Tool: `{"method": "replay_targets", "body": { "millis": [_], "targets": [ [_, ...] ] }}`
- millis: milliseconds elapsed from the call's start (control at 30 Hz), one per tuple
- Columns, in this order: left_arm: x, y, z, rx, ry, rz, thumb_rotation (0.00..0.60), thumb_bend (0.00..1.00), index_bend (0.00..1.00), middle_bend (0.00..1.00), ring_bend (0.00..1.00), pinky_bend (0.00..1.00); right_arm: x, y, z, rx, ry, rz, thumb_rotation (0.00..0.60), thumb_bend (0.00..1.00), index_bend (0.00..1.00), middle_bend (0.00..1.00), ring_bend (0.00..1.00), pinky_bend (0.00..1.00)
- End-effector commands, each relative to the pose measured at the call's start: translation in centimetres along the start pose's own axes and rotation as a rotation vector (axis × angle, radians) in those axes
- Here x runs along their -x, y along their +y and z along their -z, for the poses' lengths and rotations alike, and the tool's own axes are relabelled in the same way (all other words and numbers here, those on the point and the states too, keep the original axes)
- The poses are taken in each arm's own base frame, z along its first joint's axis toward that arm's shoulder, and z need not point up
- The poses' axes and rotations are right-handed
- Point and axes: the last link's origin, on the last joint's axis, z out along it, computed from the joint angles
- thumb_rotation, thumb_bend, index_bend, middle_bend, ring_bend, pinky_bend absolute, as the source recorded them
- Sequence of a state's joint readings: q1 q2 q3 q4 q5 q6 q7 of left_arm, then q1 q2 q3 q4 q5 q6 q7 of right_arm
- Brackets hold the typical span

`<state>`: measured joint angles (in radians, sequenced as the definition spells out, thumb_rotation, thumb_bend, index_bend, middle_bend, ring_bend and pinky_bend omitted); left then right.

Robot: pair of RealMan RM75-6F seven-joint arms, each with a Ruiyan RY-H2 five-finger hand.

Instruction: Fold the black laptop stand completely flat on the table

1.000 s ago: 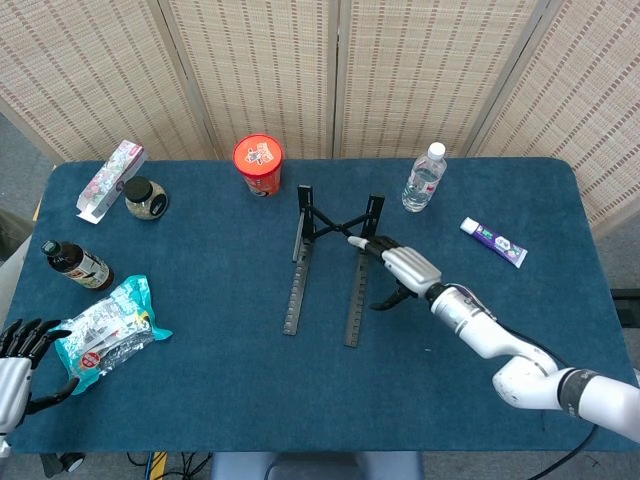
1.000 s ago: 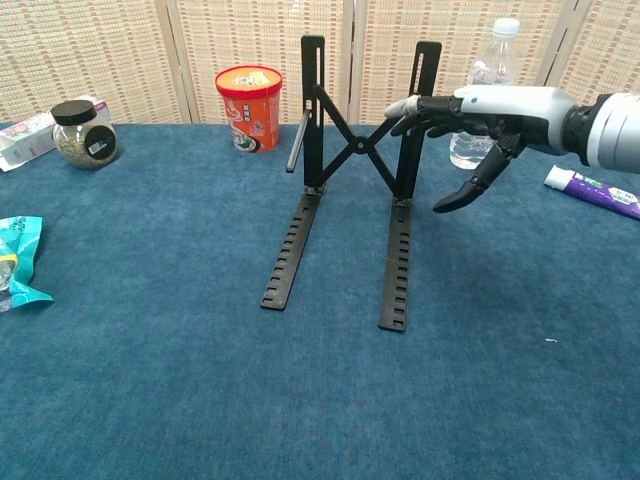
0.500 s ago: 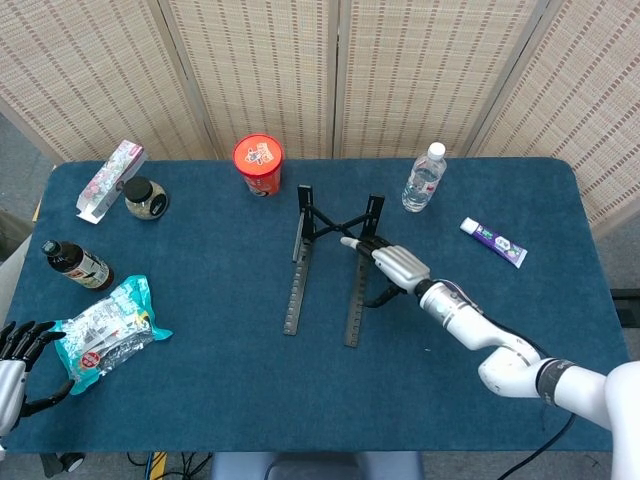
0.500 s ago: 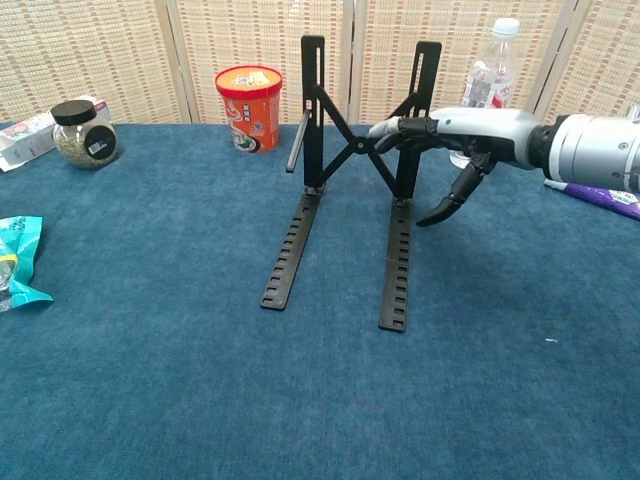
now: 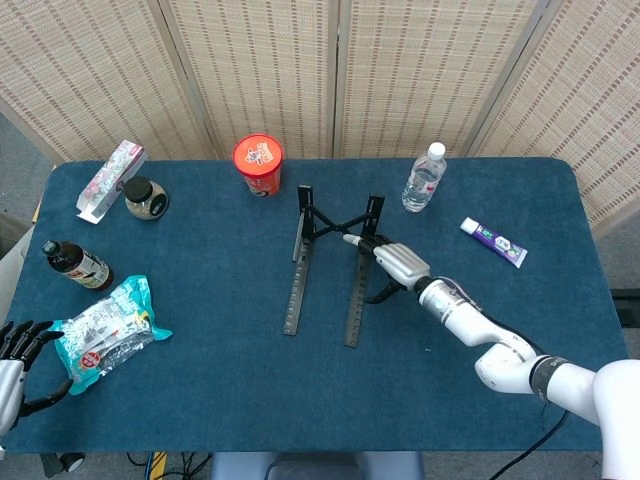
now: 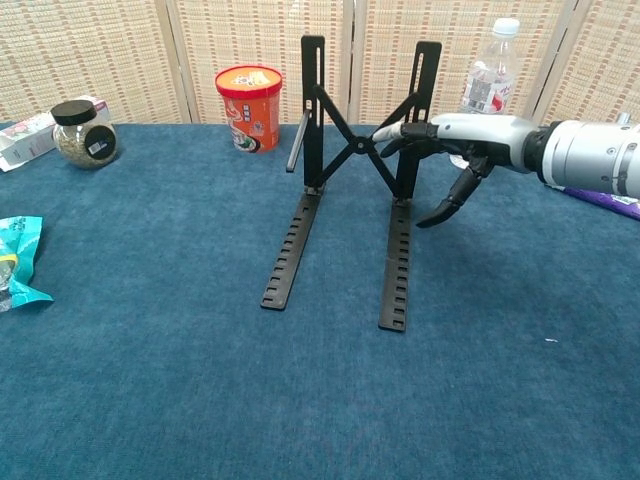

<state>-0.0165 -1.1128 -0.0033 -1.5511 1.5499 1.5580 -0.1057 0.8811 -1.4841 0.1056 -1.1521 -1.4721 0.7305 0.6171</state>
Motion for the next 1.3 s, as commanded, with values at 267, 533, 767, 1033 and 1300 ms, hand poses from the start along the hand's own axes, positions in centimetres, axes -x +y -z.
{"method": "replay_targets", "body": {
  "millis": [267, 533, 767, 1033, 1300],
  "targets": [
    [0.1, 0.0, 0.0, -0.003, -0.004, -0.001, 0.600, 0.16, 0.25, 0.16, 0.10, 0.02, 0.4, 0.1, -0.1, -0.004, -0.018, 0.002, 0.600, 0.00, 0.00, 0.13, 0.00, 0.02],
    [0.0, -0.1, 0.1, -0.011, -0.002, -0.003, 0.600, 0.16, 0.25, 0.16, 0.10, 0.02, 0.0, 0.3, -0.9, 0.000, -0.002, 0.006, 0.600, 0.00, 0.00, 0.13, 0.00, 0.02],
    [0.0, -0.1, 0.2, -0.011, 0.000, -0.004, 0.600, 0.16, 0.25, 0.16, 0.10, 0.02, 0.1, 0.4, -1.2, 0.000, -0.003, 0.007, 0.600, 0.00, 0.00, 0.13, 0.00, 0.02],
    [-0.1, -0.3, 0.3, -0.018, -0.001, -0.005, 0.600, 0.16, 0.25, 0.16, 0.10, 0.02, 0.3, -0.9, 1.4, -0.080, -0.030, 0.020, 0.600, 0.00, 0.00, 0.13, 0.00, 0.02],
    [-0.1, 0.1, 0.2, -0.004, -0.001, -0.004, 0.600, 0.16, 0.25, 0.16, 0.10, 0.02, -0.7, -4.2, 2.2, -0.193, 0.003, -0.037, 0.600, 0.00, 0.00, 0.13, 0.00, 0.02]
  ]
}}
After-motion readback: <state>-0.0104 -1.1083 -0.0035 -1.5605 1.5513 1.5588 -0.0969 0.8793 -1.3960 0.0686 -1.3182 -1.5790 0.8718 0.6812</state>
